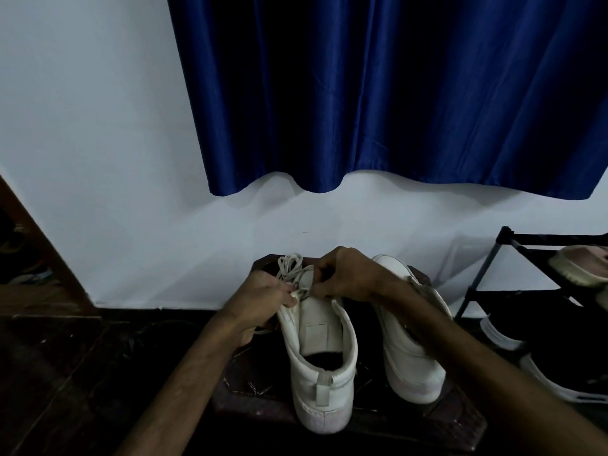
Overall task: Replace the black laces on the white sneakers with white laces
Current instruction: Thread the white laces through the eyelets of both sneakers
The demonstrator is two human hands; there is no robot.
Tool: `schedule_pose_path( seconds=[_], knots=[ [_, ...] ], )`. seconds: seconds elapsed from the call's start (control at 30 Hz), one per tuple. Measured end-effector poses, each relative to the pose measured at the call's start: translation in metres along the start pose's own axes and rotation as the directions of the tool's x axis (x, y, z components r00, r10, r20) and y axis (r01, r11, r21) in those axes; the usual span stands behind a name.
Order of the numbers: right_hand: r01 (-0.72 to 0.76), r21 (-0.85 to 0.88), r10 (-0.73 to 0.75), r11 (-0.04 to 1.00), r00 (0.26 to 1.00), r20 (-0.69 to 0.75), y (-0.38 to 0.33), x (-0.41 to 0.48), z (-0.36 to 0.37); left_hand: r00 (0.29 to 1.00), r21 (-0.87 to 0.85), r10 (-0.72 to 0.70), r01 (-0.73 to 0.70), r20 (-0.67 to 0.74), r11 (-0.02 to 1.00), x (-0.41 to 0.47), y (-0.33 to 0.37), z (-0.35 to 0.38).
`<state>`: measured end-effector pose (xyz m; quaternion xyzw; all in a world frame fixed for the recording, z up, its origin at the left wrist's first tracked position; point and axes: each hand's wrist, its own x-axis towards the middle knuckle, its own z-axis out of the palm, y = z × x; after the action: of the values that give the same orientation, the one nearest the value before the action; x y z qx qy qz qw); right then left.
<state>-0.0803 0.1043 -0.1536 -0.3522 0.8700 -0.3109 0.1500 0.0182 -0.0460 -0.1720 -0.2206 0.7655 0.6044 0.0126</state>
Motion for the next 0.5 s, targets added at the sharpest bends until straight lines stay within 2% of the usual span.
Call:
schedule_pose_path(
  seconds=[0.13,0.5],
  knots=[
    [0.045,-0.055,-0.042,0.997,0.998,0.05,-0.006,-0.001,0.0,1.0,-0.003,-0.005,0.005,-0.009,1.0,-0.001,0.0,0.0],
    [0.021,-0.231,-0.034,0.973,0.998,-0.053,-0.012,0.002,0.011,0.998,0.04,0.053,-0.054,0.037,0.998,-0.006,0.0,0.002]
  ],
)
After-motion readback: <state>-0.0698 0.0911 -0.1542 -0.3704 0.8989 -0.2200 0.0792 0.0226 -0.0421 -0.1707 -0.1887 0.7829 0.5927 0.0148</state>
